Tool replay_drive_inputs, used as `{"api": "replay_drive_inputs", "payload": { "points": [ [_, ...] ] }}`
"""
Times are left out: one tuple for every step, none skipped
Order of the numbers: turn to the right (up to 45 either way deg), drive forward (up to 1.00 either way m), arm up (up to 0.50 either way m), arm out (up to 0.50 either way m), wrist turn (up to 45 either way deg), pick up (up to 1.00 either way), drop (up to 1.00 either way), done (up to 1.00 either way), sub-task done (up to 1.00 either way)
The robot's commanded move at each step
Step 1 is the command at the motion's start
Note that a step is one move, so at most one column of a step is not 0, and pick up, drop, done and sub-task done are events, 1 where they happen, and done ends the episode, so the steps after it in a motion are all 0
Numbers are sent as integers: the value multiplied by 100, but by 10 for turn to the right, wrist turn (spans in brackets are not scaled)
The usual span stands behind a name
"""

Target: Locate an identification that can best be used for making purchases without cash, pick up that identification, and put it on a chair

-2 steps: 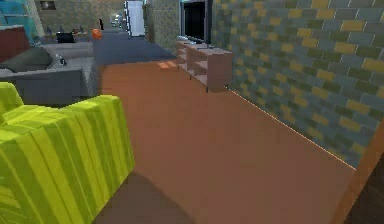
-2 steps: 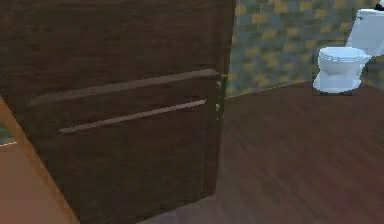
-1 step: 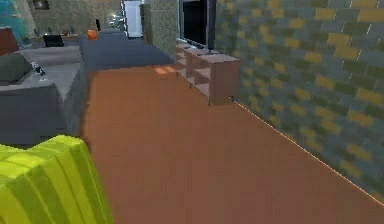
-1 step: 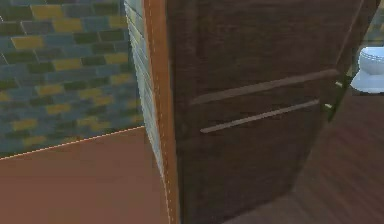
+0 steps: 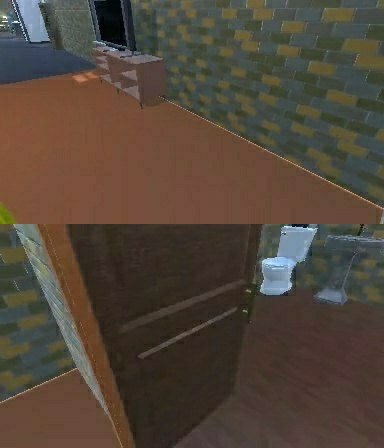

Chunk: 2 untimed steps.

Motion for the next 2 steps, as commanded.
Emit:
{"api": "replay_drive_inputs", "payload": {
  "points": [
    [0,60,0,0,0,0,0,0,0],
    [-390,0,0,0,0,0,0,0,0]
  ]
}}
